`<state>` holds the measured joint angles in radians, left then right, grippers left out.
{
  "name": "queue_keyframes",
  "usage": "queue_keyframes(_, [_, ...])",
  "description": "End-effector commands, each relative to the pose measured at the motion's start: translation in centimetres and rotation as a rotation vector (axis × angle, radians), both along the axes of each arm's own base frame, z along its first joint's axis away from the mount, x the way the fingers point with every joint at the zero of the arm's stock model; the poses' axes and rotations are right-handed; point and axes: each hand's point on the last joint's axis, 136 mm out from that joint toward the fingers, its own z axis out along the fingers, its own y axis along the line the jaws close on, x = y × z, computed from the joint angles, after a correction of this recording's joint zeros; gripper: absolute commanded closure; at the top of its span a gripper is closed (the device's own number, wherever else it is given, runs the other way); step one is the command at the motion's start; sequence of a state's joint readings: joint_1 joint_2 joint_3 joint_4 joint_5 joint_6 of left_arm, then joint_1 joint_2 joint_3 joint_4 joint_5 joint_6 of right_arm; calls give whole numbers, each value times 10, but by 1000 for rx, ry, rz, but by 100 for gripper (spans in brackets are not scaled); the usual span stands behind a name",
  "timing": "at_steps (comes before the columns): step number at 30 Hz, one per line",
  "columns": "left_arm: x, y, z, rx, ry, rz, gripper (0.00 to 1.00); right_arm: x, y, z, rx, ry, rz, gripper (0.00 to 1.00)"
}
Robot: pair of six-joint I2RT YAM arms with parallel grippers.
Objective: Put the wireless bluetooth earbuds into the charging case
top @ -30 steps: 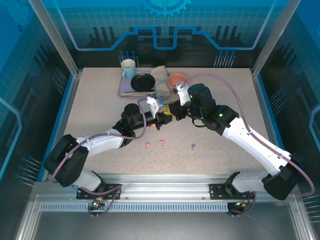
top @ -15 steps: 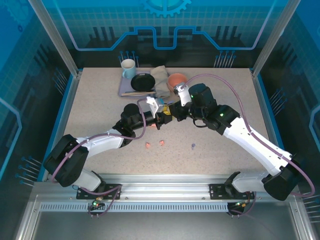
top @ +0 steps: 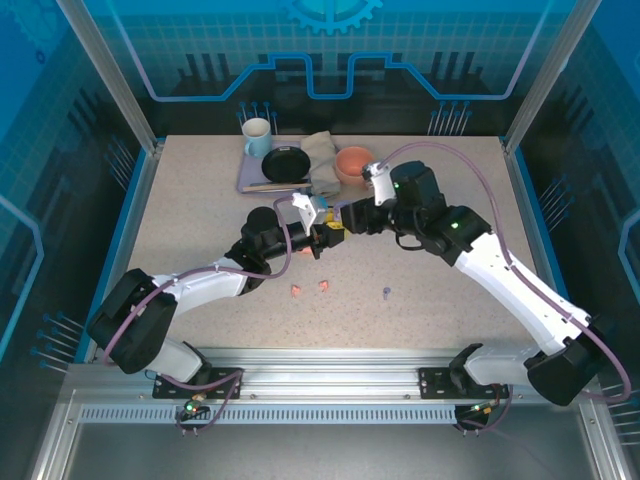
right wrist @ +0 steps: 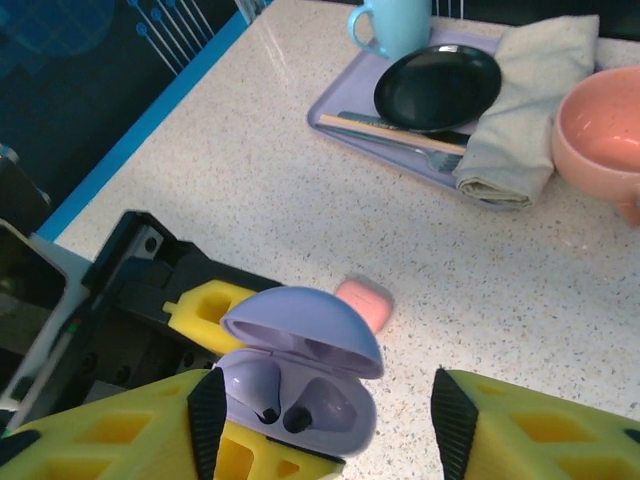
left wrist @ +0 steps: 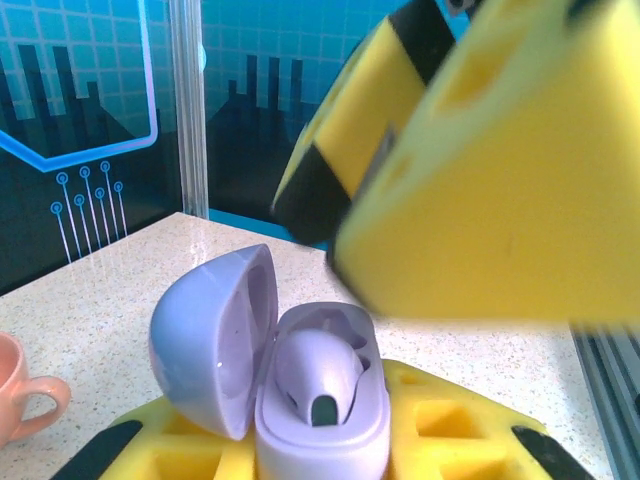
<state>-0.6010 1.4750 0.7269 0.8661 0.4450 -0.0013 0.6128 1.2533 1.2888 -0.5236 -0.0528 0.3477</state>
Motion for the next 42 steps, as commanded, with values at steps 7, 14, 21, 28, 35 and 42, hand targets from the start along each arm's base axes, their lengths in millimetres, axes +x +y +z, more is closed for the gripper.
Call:
queue_keyframes(7, [-1, 3, 15, -34, -51, 3, 100, -10, -29, 50, 189, 33, -113, 35])
queue_keyframes(14, [-1, 12, 14, -23, -67, 38, 100, -28, -113, -62, 16, 424, -574, 36])
queue_keyframes(21, [-4, 24, 19, -29, -82, 60, 100, -61, -129, -159, -94, 641, -743, 38])
queue_keyframes(28, [-8, 31, 21, -33, -87, 66, 100, -81, -119, -218, -240, 757, -835, 40])
queue_keyframes(35, [-11, 33, 19, -43, -83, 62, 100, -77, -102, -257, -256, 829, -840, 45])
queue_keyframes(42, [-12, 34, 15, -50, -76, 64, 100, -73, -96, -278, -297, 865, -831, 49])
